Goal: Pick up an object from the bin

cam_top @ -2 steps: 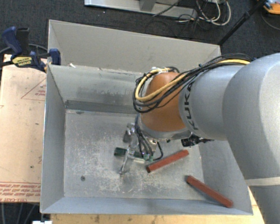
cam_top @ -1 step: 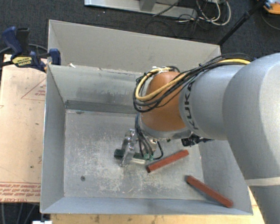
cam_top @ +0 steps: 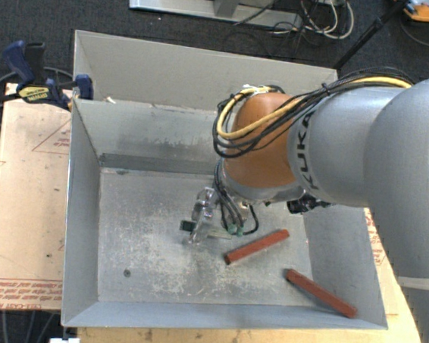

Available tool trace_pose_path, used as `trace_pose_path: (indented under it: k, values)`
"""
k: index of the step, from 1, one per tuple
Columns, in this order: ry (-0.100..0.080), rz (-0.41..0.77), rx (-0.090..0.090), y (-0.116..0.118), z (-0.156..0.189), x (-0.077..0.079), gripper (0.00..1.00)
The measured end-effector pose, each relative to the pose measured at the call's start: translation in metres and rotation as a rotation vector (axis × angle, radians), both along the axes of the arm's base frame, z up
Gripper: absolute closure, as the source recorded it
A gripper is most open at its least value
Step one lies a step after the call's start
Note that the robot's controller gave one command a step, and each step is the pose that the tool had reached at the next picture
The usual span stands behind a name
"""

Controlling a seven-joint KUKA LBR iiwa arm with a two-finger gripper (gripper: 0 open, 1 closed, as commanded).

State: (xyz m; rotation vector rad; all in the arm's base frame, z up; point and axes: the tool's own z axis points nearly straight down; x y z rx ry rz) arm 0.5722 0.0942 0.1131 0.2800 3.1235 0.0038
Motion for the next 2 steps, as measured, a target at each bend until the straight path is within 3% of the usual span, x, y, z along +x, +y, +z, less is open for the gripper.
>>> trace_pose_path:
  k: [2]
  values:
    - [0.001, 0.000, 0.000, 0.000, 0.058, 0.002, 1.00]
